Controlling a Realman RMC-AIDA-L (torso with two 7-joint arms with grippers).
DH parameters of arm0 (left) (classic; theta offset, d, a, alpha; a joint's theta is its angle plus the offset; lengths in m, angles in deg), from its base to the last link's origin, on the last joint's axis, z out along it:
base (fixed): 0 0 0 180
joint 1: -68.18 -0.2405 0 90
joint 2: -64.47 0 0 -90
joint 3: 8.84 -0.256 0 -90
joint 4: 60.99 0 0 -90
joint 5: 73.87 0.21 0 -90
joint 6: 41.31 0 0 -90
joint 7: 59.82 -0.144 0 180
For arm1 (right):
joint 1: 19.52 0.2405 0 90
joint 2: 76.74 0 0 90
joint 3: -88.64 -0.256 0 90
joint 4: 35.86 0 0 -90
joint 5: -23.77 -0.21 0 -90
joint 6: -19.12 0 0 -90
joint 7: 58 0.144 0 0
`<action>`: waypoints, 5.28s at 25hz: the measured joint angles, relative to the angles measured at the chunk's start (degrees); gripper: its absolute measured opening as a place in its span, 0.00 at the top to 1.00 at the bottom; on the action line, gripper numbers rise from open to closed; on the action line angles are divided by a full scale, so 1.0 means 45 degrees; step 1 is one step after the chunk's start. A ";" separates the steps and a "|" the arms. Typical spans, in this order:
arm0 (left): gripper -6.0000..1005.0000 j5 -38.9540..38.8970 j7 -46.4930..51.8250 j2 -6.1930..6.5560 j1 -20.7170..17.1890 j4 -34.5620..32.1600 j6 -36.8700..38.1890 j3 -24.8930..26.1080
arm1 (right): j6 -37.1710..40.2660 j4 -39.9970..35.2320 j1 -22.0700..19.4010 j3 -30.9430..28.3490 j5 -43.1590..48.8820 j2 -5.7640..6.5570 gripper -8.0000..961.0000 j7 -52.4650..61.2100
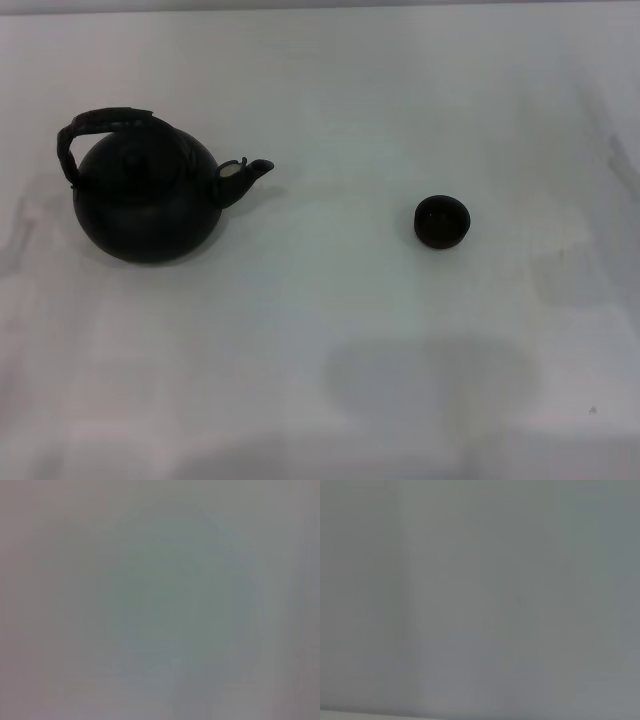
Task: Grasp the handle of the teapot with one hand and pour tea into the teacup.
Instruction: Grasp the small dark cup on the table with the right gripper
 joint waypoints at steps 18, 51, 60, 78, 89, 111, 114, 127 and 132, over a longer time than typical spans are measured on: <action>0.13 0.0040 -0.0971 0.0066 -0.0851 0.1306 0.0099 -0.0371 | -0.1826 -0.0963 -0.0456 0.0981 0.0583 0.0080 0.12 0.0400; 0.13 -0.0126 -0.0975 0.0025 -0.0210 0.0456 -0.0690 -0.0157 | -0.4036 -1.5075 0.0870 0.8844 0.9888 0.0026 0.12 1.4998; 0.13 -0.0092 -0.0990 0.0013 -0.0157 0.0456 -0.0721 -0.0147 | -0.1929 -1.4865 0.0856 1.1401 1.0511 0.0019 0.11 1.5032; 0.13 -0.0072 -0.1048 -0.0006 0.0119 0.0490 -0.0959 -0.0171 | 0.0550 -1.3810 0.1112 1.3580 1.1929 0.0010 0.12 1.5065; 0.13 -0.0155 -0.1054 0.0001 0.0269 0.0484 -0.0981 -0.0136 | 0.0526 -1.3495 0.1340 1.3986 1.1890 -0.0001 0.11 1.5219; 0.13 -0.0069 -0.1054 -0.0006 0.0424 0.0525 -0.0987 -0.0238 | 0.1057 -1.2794 0.1431 1.4168 1.1556 -0.0028 0.12 1.5372; 0.13 -0.0066 -0.1054 -0.0005 0.0379 0.0501 -0.0983 -0.0241 | 0.1086 -1.2794 0.1446 1.4220 1.1413 -0.0037 0.12 1.5372; 0.13 -0.0066 -0.1054 -0.0006 0.0333 0.0478 -0.0963 -0.0234 | 0.0796 -1.2810 0.1450 1.4331 1.1166 -0.0040 0.12 1.5391; 0.13 -0.0066 -0.1054 -0.0005 0.0342 0.0481 -0.0954 -0.0226 | 0.0696 -1.2806 0.1459 1.4445 1.0892 -0.0039 0.12 1.5392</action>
